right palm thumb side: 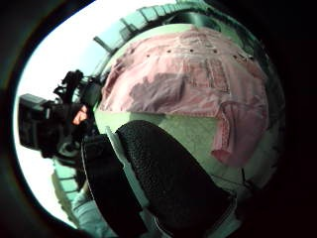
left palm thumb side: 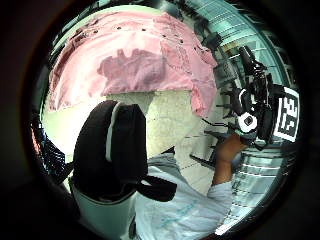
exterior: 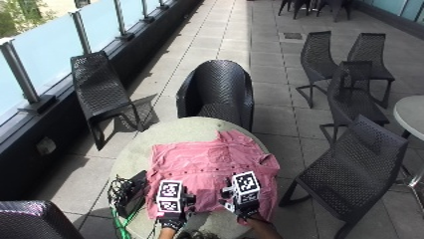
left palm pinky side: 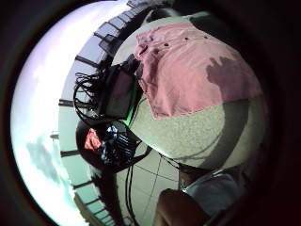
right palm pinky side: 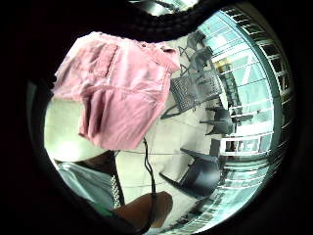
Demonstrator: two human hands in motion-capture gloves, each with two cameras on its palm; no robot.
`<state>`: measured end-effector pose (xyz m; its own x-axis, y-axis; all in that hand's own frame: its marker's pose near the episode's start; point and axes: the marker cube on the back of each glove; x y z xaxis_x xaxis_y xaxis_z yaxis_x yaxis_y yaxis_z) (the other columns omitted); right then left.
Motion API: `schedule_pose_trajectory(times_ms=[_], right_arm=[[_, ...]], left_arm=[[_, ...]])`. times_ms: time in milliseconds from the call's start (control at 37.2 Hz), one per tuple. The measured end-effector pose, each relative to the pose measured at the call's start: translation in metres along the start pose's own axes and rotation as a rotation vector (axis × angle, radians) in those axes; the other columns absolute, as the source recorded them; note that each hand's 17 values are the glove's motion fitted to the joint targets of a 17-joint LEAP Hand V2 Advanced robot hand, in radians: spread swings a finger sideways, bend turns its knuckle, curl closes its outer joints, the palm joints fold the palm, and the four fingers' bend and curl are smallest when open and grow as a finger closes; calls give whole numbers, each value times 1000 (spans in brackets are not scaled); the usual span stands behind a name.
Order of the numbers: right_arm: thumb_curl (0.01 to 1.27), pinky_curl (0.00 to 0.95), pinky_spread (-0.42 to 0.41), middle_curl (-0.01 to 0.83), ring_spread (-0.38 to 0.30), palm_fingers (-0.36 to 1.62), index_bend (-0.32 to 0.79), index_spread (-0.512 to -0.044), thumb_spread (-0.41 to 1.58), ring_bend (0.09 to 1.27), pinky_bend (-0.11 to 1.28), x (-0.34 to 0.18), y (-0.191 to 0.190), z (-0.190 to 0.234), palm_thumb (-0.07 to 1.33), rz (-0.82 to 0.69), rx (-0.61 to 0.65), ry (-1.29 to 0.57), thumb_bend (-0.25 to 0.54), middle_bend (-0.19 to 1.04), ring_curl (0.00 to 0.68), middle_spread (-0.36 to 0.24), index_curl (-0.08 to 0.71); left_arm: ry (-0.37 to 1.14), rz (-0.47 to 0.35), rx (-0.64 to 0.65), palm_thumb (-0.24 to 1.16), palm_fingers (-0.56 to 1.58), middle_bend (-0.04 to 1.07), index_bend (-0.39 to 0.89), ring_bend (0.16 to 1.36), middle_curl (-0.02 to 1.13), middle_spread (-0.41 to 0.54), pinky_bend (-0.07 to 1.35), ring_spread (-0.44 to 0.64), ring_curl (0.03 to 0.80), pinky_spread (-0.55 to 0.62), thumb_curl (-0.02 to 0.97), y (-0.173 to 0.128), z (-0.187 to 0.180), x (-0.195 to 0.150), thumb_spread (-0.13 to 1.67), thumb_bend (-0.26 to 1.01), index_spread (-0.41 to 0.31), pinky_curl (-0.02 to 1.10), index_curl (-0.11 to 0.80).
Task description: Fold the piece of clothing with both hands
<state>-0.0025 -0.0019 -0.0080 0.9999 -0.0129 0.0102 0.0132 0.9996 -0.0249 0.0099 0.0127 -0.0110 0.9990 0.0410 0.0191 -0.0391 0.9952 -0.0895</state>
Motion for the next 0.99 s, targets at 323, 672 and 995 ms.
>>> schedule_pose_trajectory(times_ms=[323, 672, 995], right_arm=[[191, 271, 310, 260, 173, 125, 136, -396, 1045, 251, 399, 6, 5, 35, 162, 15, -91, 20, 37, 198, 169, -26, 229], [285, 346, 181, 264, 92, 295, 66, -347, 1083, 476, 612, 17, 6, 77, 515, 58, -341, -100, 135, 160, 256, -6, 189], [345, 317, -52, 320, -164, 972, 299, -335, 1248, 485, 492, 34, -22, 121, 843, -5, 4, -13, 296, 226, 282, -157, 302]], left_arm=[[-55, -35, 58, 252, 106, 289, 82, 762, 287, 108, 524, 359, 266, 457, 232, -10, 29, -11, 1142, 15, -70, 279, 100], [-153, 71, 16, 368, 228, 260, 227, 767, 312, 85, 523, 283, 277, 404, 279, -78, 144, -34, 1160, 6, -60, 299, 167], [-127, 114, 352, 674, 1002, 286, 361, 655, 345, -198, 400, -161, 270, -7, 363, -70, 116, -30, 1243, 132, -230, 300, 307]])
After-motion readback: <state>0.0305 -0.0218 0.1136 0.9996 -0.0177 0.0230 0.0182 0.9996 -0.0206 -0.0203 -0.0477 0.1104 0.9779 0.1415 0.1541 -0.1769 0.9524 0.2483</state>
